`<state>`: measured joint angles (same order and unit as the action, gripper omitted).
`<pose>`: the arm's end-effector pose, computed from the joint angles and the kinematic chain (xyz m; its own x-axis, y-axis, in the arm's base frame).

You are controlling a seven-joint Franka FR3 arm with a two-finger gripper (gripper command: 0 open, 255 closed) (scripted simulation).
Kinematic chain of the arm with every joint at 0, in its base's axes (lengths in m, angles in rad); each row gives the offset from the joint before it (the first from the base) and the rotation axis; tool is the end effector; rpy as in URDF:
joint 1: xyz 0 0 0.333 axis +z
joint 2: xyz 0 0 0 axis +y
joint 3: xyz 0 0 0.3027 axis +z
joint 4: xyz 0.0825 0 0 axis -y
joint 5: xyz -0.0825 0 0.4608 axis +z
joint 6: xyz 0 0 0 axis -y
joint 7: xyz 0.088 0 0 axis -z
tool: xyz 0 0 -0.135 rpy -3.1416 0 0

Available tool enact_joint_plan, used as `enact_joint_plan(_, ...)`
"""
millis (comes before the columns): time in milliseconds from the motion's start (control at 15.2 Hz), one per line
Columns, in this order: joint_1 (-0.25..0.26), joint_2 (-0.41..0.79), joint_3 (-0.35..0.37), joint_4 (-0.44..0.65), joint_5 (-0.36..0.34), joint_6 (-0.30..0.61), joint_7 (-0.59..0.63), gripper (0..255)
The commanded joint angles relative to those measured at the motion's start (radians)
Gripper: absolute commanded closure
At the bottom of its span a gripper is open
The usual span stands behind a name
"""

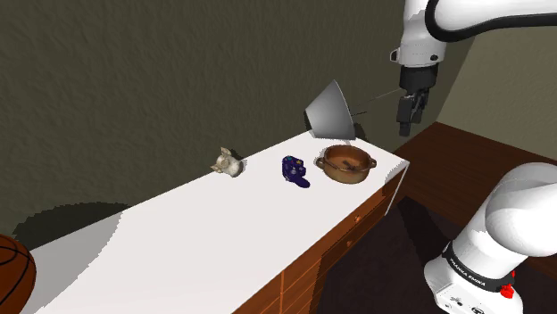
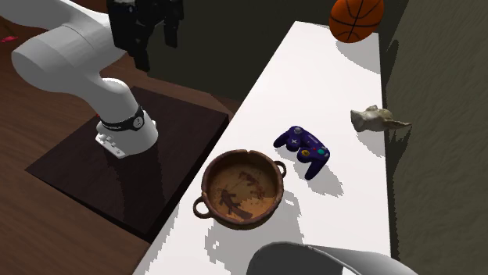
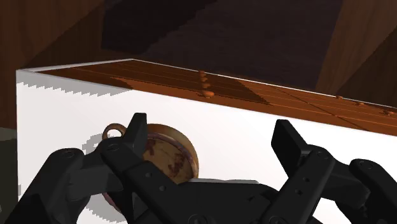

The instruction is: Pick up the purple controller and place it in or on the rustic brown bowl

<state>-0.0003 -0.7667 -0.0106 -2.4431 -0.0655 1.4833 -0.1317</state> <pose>0.3767 -0.0135 0.4926 0.9730 0.1191 -0.1977 0.1279 -0.9913 0.0321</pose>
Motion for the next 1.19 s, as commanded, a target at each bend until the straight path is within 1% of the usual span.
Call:
enact_joint_plan(0,0.000,0.000,0.000,0.000,0.000,0.000,0.000,0)
enact_joint_plan(330,0.033,0.007,-0.045,-0.153,0.020,0.266,-0.084,0)
enact_joint_plan(594,0.066,0.057,-0.082,-0.246,0.045,0.492,-0.159,0)
enact_joint_plan(924,0.132,0.182,-0.137,-0.319,0.102,0.789,-0.274,0)
enact_joint_plan(1122,0.195,0.286,-0.180,-0.335,0.165,0.967,-0.367,0)
